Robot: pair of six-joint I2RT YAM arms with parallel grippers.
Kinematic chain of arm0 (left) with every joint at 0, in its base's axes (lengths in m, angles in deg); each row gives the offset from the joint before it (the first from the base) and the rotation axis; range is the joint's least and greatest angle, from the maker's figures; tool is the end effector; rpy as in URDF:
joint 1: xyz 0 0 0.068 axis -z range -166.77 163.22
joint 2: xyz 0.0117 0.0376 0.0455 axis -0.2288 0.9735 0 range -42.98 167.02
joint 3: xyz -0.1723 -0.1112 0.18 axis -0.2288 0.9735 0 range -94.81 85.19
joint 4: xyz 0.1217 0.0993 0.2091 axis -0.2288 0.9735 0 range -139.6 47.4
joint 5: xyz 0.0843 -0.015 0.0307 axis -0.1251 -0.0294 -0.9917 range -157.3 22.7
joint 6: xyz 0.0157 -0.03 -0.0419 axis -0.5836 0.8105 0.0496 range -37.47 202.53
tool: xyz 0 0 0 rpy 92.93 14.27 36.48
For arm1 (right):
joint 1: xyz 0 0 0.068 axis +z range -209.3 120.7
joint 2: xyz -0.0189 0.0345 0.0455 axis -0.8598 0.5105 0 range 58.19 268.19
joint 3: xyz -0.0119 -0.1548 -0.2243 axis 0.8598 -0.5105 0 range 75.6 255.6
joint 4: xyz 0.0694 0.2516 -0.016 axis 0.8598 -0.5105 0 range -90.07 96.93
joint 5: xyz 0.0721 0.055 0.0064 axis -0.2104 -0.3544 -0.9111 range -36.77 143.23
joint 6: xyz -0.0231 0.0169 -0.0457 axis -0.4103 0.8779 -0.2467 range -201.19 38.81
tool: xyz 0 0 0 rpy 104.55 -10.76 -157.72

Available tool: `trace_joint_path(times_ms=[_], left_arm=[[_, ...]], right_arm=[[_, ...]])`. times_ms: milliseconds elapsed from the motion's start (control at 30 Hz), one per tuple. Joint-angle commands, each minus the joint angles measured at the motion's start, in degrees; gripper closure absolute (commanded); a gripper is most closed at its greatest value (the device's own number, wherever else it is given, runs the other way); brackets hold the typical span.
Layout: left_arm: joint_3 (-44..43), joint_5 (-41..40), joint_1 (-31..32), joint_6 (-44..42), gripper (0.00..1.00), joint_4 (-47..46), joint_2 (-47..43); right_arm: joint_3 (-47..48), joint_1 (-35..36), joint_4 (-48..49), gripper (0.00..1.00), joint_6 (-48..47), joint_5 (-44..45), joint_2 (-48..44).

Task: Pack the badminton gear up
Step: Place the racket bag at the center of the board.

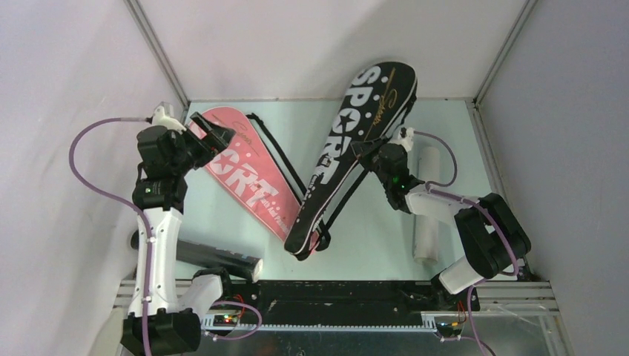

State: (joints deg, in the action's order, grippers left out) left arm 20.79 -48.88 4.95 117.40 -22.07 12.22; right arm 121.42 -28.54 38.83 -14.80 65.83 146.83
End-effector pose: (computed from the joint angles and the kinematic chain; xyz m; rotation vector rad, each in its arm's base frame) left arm 0.2034 0.0183 0.3949 -0.4939 1.8567 -0.6181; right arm 0.2971 0.1677 0.2343 0.7337 1.7268 1.0199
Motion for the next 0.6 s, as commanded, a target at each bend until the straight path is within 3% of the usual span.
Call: trace_joint_path(times_ms=[0, 67, 133, 167, 267, 300, 367, 567], left_arm=[[1.0, -0.9, 1.5, -2.3, 0.00, -1.9, -0.7], [1.3, -1.2, 1.8, -2.3, 0.00, -1.8, -0.2], [1.7, -1.6, 2.2, -2.3, 0.00, -1.9, 0.0], [1.9, -2.0, 2.3, -2.3, 0.00, -2.0, 0.0], [2.2, -2.4, 2.5, -3.2, 0.00, -2.0, 0.2], [2.2, -2.5, 2.5, -4.0, 0.00, -1.8, 0.3], [2.4, -2.6, 2.6, -5.0, 0.00, -1.3, 0.8], [2.5, -1.5, 3.5, -7.6, 0.00, 0.1, 2.9]], right_arm=[[-1.2, -2.2, 15.4, 0.99, 4.0, 2.9, -2.0], [-2.7, -3.4, 15.8, 0.90, 5.1, 3.0, -1.0], [-3.8, -4.3, 14.8, 0.74, 4.7, 2.8, 0.1], [-3.7, -4.6, 14.1, 0.62, 4.3, 1.9, 0.4], [-3.5, -6.6, 7.1, 0.39, 4.6, -0.5, -0.6], [-3.5, -7.0, 4.2, 0.20, 4.1, -1.3, -2.2], [-2.4, -7.9, -3.8, 0.03, 2.5, -2.3, -5.0], [2.8, -12.0, -28.3, 0.01, -5.3, -8.0, -13.4]])
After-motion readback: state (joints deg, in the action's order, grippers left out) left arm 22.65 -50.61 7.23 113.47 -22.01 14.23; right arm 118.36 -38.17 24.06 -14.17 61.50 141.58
